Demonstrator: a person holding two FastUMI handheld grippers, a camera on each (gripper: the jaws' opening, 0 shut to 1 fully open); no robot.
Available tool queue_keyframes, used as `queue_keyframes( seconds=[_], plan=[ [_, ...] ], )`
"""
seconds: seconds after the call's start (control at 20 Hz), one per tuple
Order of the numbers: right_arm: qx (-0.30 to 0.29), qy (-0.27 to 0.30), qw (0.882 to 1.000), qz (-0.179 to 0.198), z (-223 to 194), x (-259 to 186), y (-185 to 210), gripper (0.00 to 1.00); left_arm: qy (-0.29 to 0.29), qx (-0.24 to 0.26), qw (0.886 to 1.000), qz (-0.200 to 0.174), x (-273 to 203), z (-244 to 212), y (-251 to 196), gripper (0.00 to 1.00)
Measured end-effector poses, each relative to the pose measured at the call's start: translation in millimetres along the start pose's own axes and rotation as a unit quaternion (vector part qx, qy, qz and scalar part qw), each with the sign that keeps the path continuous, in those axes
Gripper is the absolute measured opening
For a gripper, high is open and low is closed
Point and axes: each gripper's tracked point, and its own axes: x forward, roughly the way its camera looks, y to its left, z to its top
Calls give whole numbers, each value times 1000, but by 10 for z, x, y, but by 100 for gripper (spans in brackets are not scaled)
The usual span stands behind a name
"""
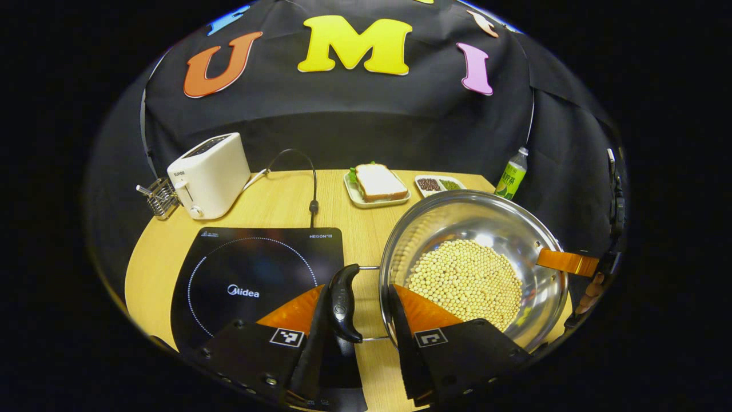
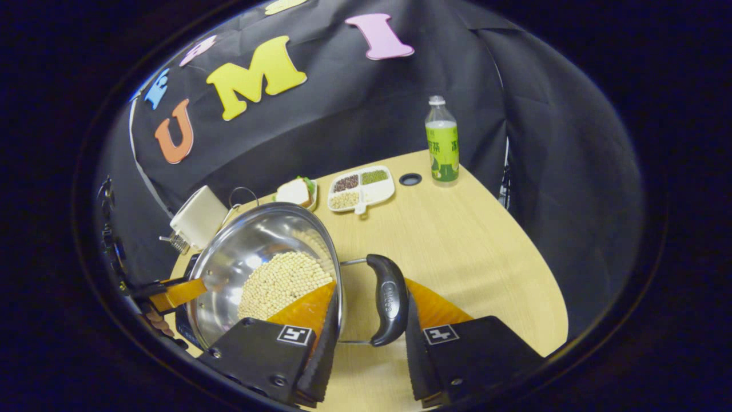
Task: First push the handle of the pot to place it horizontally, then grasp the pot with both hands and set it on the induction cooktop.
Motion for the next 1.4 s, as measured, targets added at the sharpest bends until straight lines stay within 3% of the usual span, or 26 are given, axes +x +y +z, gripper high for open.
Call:
queue_keyframes(
  seconds=[0.35, 0.75, 1.05, 1.4],
  plan=[
    [-14, -8, 1000, 20, 37, -420, 635, 56, -21, -3, 1000, 12, -592, 135, 475, 55],
    [-54, -25, 997, 48, 124, -565, 1607, 56, -45, -29, 998, 43, -1108, 243, 1264, 55],
    [-68, -25, 995, 72, 80, -361, 2306, 57, -57, -42, 995, 74, -1231, 254, 1925, 55],
    [-81, -10, 994, 74, -123, 205, 2799, 56, -30, -55, 994, 91, -898, 96, 2544, 55]
  ],
)
